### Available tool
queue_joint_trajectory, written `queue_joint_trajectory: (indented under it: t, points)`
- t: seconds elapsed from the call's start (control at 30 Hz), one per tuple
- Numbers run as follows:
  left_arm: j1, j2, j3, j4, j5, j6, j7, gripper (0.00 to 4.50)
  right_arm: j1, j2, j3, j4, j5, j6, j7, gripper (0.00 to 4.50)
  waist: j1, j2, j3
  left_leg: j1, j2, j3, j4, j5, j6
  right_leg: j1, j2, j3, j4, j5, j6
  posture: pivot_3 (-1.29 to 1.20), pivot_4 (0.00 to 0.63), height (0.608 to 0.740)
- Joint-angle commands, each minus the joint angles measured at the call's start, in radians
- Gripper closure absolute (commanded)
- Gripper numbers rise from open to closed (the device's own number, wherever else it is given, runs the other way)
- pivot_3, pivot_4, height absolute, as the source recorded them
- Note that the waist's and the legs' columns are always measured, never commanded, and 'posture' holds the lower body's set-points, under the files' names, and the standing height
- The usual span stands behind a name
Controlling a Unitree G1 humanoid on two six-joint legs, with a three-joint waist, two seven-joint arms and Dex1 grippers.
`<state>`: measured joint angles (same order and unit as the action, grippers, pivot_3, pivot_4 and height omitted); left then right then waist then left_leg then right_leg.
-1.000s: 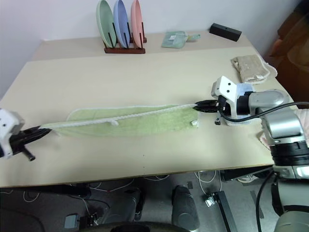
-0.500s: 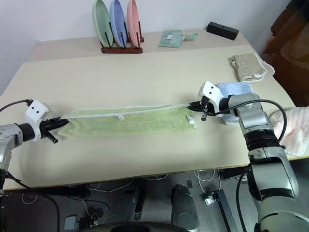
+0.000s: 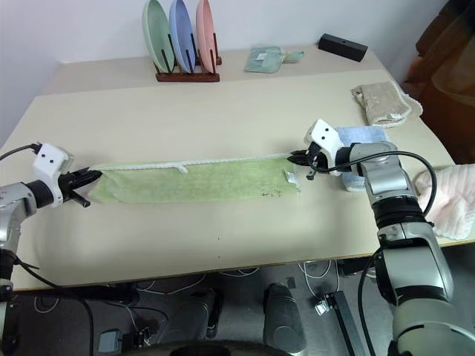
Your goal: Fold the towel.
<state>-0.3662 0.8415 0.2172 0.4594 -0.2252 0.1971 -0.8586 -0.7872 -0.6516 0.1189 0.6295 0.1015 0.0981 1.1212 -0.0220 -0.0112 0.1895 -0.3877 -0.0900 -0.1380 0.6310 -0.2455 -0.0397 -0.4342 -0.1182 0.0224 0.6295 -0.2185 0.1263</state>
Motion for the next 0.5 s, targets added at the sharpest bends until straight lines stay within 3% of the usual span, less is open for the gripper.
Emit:
queue_joint_trajectory:
  t: [0.03,0.1,0.17,0.2,0.27,0.37,0.47,0.5]
  points:
    - [-0.019,0.001,0.011,0.024,0.014,-0.027,0.025,4.5,-0.031,0.007,-0.025,0.012,-0.003,-0.019,-0.02,4.48,0.0,0.0,0.0,0.0,0.0,0.0,0.0,0.0,0.0,0.0,0.0,0.0,0.0,0.0,0.0,0.0,0.15,0.737]
    - [-0.02,-0.001,0.004,0.037,0.016,-0.024,0.022,4.5,-0.032,0.01,-0.024,0.018,-0.008,-0.02,-0.029,4.48,0.001,0.0,0.0,0.0,0.0,0.0,0.0,0.0,0.0,0.0,0.0,0.0,0.0,0.0,0.0,0.0,0.15,0.737]
    - [-0.026,-0.004,0.006,0.054,0.01,-0.006,0.025,3.89,-0.033,0.013,-0.027,0.022,-0.01,-0.012,-0.045,4.5,0.001,0.0,0.0,0.0,0.0,0.0,0.0,0.0,0.0,0.0,0.0,0.0,0.0,0.0,0.0,0.0,0.15,0.737]
    - [-0.029,-0.004,0.007,0.062,0.011,-0.006,0.027,3.62,-0.033,0.012,-0.03,0.019,-0.006,-0.001,-0.046,4.23,0.001,0.0,0.0,0.0,0.0,0.0,0.0,0.0,0.0,0.0,0.0,0.0,0.0,0.0,0.0,0.0,0.15,0.737]
    - [-0.033,-0.003,0.014,0.071,0.015,-0.016,0.044,2.66,-0.024,0.005,-0.04,-0.004,0.002,0.01,-0.049,3.59,0.001,0.0,0.0,0.0,0.0,0.0,0.0,0.0,0.0,0.0,0.0,0.0,0.0,0.0,0.0,0.0,0.15,0.737]
    - [-0.031,-0.003,0.04,0.071,0.003,-0.011,0.071,1.17,-0.007,-0.017,-0.064,-0.037,0.0,0.017,-0.082,2.12,0.001,0.0,0.0,0.0,0.0,0.0,0.0,0.0,0.0,0.0,0.0,0.0,0.0,0.0,0.0,0.0,0.15,0.737]
    - [-0.009,-0.004,0.099,0.049,-0.039,0.023,0.097,1.16,0.038,-0.057,-0.108,-0.124,0.013,0.056,-0.115,0.62,0.002,0.0,0.0,0.0,0.0,0.0,0.0,0.0,0.0,0.0,0.0,0.0,0.0,0.0,0.0,0.0,0.15,0.737]
    - [0.007,-0.006,0.127,0.03,-0.062,0.036,0.103,1.16,0.064,-0.073,-0.133,-0.177,0.031,0.088,-0.122,0.62,0.004,0.0,0.0,0.0,0.0,0.0,0.0,0.0,0.0,0.0,0.0,0.0,0.0,0.0,0.0,0.0,0.15,0.737]
